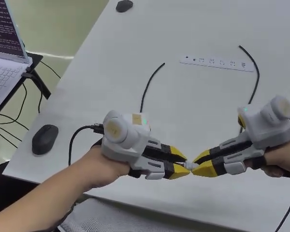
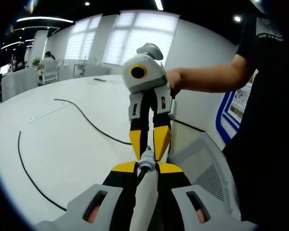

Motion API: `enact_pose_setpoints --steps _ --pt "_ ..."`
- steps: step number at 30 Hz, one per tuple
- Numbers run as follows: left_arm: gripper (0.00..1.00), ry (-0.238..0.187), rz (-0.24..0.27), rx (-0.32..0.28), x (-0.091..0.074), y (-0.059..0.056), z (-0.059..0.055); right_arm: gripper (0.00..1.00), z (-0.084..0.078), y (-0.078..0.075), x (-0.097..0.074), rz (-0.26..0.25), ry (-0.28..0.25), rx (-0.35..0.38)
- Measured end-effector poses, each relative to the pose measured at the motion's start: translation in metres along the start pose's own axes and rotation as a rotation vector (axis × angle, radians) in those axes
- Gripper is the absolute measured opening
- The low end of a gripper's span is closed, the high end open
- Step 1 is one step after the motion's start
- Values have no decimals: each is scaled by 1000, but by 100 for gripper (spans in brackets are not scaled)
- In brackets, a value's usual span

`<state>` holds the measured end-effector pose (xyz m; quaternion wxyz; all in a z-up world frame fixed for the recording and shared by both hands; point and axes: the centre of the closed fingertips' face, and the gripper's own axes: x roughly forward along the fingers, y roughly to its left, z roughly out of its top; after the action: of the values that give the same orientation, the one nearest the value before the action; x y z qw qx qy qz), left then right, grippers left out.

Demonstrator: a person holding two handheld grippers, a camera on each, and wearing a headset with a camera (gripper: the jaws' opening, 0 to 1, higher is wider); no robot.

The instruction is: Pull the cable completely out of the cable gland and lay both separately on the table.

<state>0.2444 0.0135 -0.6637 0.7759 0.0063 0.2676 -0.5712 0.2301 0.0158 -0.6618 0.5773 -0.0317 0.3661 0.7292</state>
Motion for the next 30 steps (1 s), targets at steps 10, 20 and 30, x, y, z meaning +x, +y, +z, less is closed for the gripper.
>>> enact_pose_setpoints --steps 10,20,30 --pt "15 -41 -8 -112 -6 1 5 8 5 -2 1 -234 59 -466" --pt "15 -32 -8 -134 -8 -3 3 8 3 -1 6 -380 100 -647" --pt "15 -36 -19 -78 -5 -7 6 9 2 -3 5 -396 84 -564"
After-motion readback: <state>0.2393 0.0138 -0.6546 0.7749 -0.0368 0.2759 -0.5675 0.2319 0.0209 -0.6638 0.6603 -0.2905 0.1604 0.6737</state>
